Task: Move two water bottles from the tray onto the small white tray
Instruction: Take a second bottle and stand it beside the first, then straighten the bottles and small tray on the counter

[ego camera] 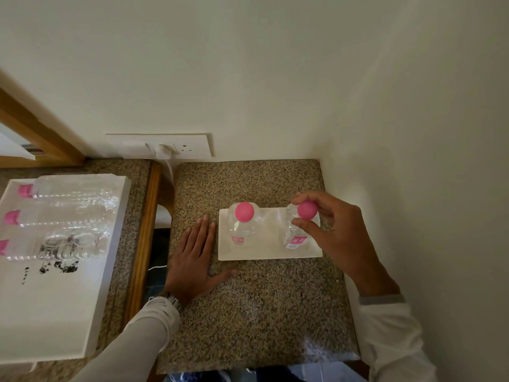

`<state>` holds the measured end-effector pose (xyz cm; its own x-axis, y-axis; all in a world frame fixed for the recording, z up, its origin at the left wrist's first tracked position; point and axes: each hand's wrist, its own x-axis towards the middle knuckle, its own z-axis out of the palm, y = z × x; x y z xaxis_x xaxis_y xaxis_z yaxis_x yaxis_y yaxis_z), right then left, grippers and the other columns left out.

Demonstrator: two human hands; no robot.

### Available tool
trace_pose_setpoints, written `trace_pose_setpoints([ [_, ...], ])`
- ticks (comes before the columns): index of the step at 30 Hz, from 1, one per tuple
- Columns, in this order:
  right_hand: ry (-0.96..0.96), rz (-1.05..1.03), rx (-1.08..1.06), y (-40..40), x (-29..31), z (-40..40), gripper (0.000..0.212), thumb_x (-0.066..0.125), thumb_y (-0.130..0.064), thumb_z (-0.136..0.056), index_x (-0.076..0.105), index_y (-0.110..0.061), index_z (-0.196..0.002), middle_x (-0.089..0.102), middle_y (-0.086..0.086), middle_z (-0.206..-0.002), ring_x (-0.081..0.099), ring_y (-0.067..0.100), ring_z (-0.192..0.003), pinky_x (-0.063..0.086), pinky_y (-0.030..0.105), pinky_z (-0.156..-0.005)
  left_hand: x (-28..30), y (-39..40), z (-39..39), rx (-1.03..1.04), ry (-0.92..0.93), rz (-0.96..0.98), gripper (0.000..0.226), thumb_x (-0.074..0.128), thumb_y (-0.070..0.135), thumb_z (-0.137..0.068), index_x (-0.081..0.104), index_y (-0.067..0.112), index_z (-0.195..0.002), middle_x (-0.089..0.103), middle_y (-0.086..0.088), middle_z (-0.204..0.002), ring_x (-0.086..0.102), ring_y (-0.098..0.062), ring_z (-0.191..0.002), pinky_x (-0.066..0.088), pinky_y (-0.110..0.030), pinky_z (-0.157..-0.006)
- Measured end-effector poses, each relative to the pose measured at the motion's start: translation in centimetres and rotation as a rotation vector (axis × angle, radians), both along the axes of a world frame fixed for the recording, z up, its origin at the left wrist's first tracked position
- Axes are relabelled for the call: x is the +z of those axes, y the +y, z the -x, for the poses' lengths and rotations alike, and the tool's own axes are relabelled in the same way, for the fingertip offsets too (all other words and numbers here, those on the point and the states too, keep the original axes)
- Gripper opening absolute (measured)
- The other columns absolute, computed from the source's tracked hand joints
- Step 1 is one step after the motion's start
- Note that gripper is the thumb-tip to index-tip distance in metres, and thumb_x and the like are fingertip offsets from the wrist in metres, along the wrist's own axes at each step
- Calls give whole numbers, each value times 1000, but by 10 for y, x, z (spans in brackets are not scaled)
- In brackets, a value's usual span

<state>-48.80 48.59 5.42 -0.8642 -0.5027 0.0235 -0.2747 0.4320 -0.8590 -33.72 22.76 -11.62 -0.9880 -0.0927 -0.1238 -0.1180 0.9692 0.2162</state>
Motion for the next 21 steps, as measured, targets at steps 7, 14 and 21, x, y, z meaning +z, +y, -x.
trace_pose_setpoints([
  [7,69,-54,20,0,-2,3,37,82,-17,-77,68,-16,-112,72,-4,-113,67,14,-106,55,19,-91,1,0,-1,3,7,-44,119,37,91,-80,20,3,-158,19,-20,-168,16,-32,-157,21,-54,-126],
  [14,62,-95,42,3,-13,-3,63,90,-32,-66,60,-23,-122,67,-6,-119,64,10,-106,52,17,-91,10,-8,2,73,-4,-267,120,30,95,-76,11,12,-161,7,-8,-172,5,-22,-159,10,-47,-129],
  [21,-79,-206,11,20,-55,0,96,97,-32,-52,46,-28,-133,51,-2,-138,51,17,-124,45,33,-103,40,-3,30,169,14,-575,108,75,64,-75,15,33,-159,10,1,-172,8,-11,-153,19,-49,-123],
])
